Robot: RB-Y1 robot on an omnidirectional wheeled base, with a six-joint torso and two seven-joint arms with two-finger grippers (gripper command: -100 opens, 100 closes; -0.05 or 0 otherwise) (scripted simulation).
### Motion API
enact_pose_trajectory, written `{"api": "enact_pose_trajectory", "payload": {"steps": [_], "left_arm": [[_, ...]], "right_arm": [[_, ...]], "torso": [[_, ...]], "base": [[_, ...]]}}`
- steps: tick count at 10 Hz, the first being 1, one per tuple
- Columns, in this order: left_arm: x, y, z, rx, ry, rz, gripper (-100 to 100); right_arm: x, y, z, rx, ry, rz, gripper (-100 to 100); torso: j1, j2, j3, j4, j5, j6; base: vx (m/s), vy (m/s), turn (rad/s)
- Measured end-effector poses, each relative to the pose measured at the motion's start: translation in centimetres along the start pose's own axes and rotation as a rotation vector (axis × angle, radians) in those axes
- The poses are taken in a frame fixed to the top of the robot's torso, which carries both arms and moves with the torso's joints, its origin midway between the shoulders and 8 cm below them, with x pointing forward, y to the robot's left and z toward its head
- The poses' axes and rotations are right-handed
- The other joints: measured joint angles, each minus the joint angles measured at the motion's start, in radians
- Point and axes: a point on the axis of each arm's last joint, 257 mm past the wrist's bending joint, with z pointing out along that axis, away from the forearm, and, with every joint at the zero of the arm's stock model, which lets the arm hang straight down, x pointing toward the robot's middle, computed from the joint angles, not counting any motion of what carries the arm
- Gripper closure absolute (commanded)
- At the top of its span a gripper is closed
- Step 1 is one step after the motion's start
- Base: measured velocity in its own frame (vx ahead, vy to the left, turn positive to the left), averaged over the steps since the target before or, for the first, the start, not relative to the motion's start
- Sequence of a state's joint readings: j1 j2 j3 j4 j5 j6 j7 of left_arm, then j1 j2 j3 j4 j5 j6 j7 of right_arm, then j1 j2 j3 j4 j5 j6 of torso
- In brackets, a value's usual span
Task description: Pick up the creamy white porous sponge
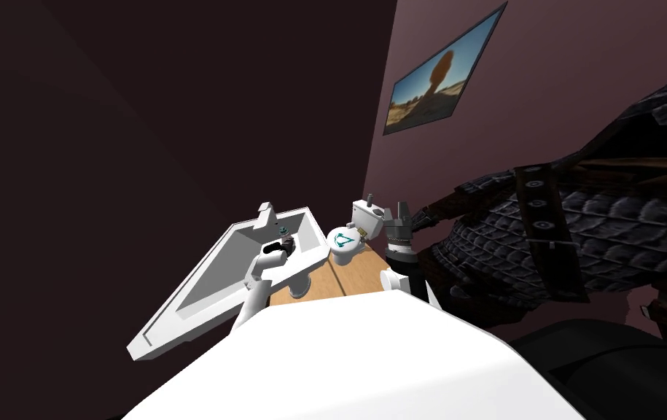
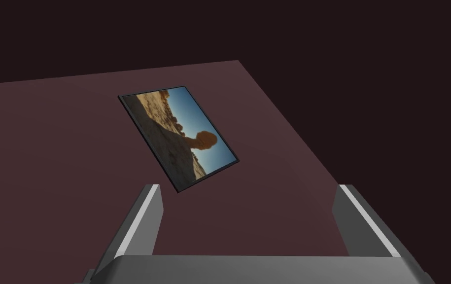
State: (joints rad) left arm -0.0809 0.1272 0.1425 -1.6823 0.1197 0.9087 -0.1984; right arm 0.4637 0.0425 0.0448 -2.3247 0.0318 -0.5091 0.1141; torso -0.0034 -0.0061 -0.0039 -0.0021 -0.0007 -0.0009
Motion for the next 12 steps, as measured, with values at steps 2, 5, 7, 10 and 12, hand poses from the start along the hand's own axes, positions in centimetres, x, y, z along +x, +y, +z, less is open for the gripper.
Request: {"api": "enact_pose_trajectory", "payload": {"steps": [2,5,7,10,12], "left_arm": [[0.0,0.4,-0.2,-0.001,0.013,0.009,-100],[0.0,1.1,-0.5,-0.002,0.038,0.020,-100],[0.0,1.4,-0.8,0.000,0.050,0.033,-100],[-0.1,1.8,-1.1,0.004,0.067,0.051,-100],[-0.2,2.3,-1.4,0.009,0.083,0.056,-100]], "right_arm": [[0.0,0.0,0.0,0.000,0.000,0.000,0],[0.0,0.0,0.0,0.000,0.000,0.000,0],[0.0,0.0,0.0,0.000,0.000,0.000,0],[0.0,0.0,0.0,0.000,0.000,0.000,0],[0.0,0.0,0.0,0.000,0.000,0.000,0]], "torso": [[0.002,0.003,0.002,0.001,0.000,-0.001],[0.001,0.000,0.000,0.000,0.000,0.000],[0.003,0.002,0.001,0.000,0.001,0.000],[0.002,0.002,0.001,0.001,0.000,0.000],[0.001,0.001,0.001,0.000,0.000,0.000]], "base": [[0.050,-0.047,0.118],[0.066,-0.045,0.069],[0.063,-0.035,0.111],[0.046,-0.044,0.076],[0.069,-0.053,0.103]]}}
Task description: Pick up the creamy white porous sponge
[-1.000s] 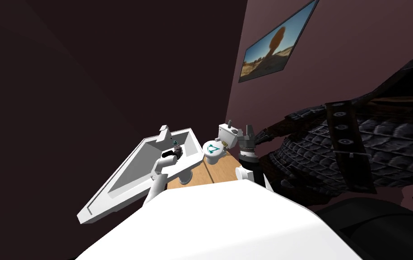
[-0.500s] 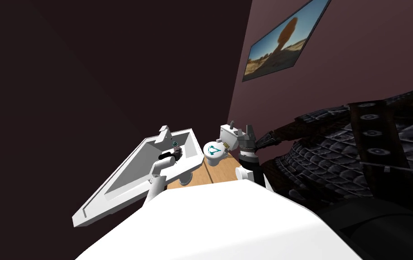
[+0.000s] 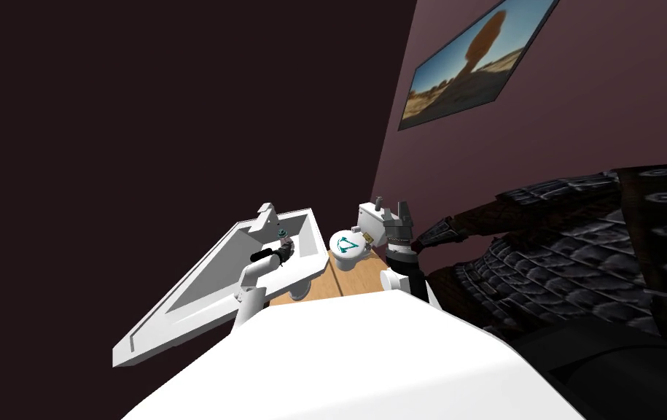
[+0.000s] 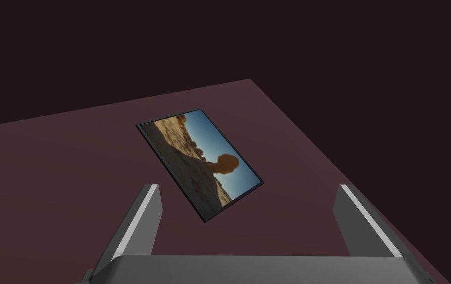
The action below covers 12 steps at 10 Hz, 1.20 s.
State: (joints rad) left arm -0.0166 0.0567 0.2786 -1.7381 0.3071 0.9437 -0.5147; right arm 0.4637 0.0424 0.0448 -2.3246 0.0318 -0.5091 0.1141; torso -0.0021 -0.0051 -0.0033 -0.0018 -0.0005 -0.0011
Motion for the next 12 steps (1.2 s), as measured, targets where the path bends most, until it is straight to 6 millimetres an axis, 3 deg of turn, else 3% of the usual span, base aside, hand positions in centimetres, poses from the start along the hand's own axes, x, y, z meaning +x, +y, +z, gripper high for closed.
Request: {"api": "enact_pose_trajectory", "payload": {"steps": [10,11,12], "left_arm": [[-0.3,1.5,-1.5,0.034,0.044,0.078,-100],[-0.3,1.5,-1.5,0.034,0.044,0.082,100],[-0.3,1.6,-1.5,0.031,0.044,0.081,100]], "right_arm": [[0.0,0.0,0.0,0.000,0.000,0.000,0],[0.0,0.0,0.0,0.000,0.000,0.000,0],[0.0,0.0,0.0,0.000,0.000,0.000,0]], "torso": [[0.001,0.002,0.001,0.000,0.000,0.001],[0.003,0.003,0.002,0.001,0.000,0.001],[0.003,0.004,0.002,0.002,0.000,0.001]], "base": [[0.046,-0.043,0.065],[0.000,0.000,0.000],[0.000,0.000,0.000]]}}
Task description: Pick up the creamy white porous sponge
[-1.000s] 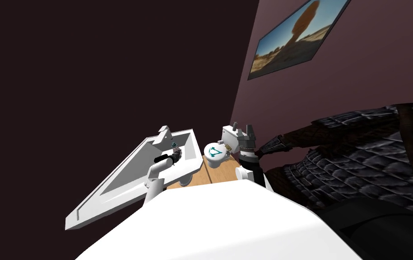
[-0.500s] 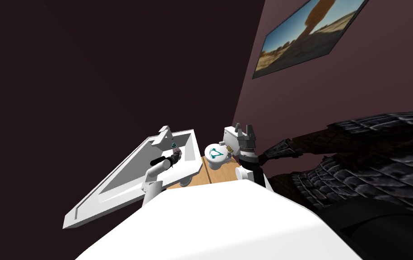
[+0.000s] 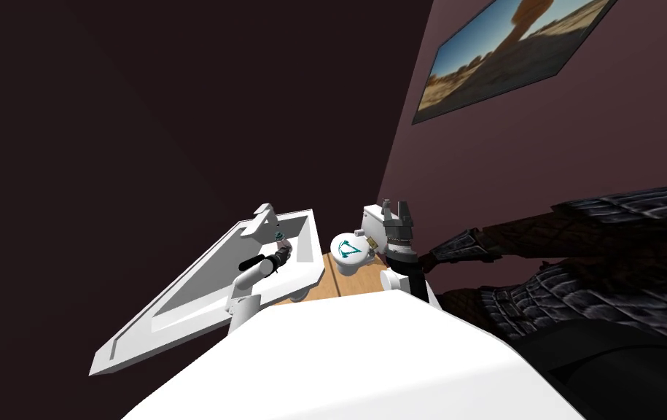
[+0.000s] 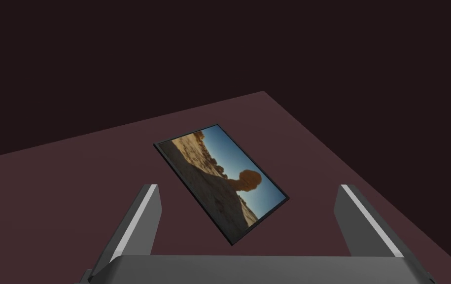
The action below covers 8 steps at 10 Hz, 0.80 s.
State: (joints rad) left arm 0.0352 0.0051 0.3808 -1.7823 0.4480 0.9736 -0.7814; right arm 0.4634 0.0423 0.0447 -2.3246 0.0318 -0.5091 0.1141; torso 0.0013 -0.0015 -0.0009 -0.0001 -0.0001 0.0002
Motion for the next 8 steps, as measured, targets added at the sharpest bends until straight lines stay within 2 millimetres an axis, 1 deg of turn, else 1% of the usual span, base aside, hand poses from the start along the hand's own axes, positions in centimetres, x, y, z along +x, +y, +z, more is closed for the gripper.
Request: {"api": "enact_pose_trajectory", "payload": {"steps": [3,4,5,8], "left_arm": [[0.01,0.00,0.00,0.000,0.000,0.001,100],[0.01,0.01,0.00,-0.001,0.000,0.001,0],[0.02,0.02,0.00,-0.001,0.000,0.001,100],[0.03,-0.75,0.69,-0.014,-0.016,0.005,100]], "right_arm": [[0.00,0.00,0.00,0.000,0.000,0.000,0],[0.00,0.00,0.00,0.000,0.000,0.000,0],[0.00,0.00,0.00,0.000,0.000,0.000,0],[0.00,0.00,0.01,0.000,0.000,0.000,0]], "torso": [[0.000,0.000,0.000,0.000,0.000,0.000],[0.000,0.000,0.000,0.000,0.000,0.000],[0.000,0.000,0.000,0.000,0.000,0.000],[0.004,0.006,0.003,0.002,0.001,0.000]], "base": [[0.000,0.000,0.000],[0.000,0.000,0.000],[-0.060,0.049,-0.151],[-0.076,0.071,-0.111]]}}
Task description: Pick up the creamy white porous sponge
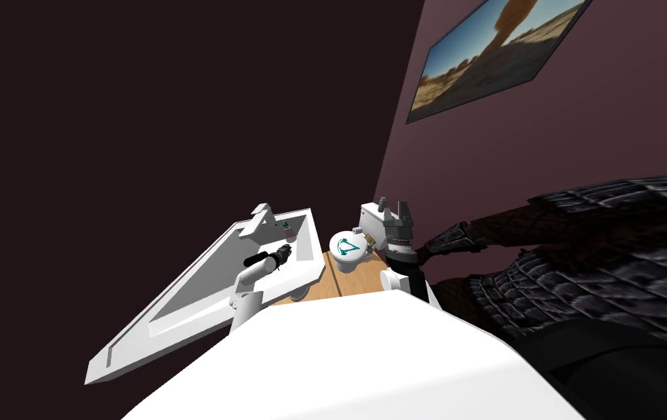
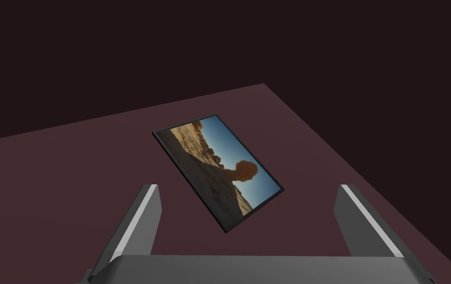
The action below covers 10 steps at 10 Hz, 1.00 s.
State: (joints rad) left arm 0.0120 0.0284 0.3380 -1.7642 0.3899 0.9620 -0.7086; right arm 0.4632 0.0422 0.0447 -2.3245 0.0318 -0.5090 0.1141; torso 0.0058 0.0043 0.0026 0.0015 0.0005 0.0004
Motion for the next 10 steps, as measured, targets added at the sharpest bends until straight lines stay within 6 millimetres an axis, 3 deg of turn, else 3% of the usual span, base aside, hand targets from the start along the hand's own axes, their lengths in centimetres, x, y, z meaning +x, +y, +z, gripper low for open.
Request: {"api": "enact_pose_trajectory", "payload": {"steps": [10], "left_arm": [[0.1,-1.5,1.4,-0.027,-0.050,-0.068,100]], "right_arm": [[0.0,0.0,0.0,0.000,0.000,0.000,0]], "torso": [[-0.002,-0.002,0.000,0.001,0.000,-0.002]], "base": [[-0.051,0.045,-0.076]]}}
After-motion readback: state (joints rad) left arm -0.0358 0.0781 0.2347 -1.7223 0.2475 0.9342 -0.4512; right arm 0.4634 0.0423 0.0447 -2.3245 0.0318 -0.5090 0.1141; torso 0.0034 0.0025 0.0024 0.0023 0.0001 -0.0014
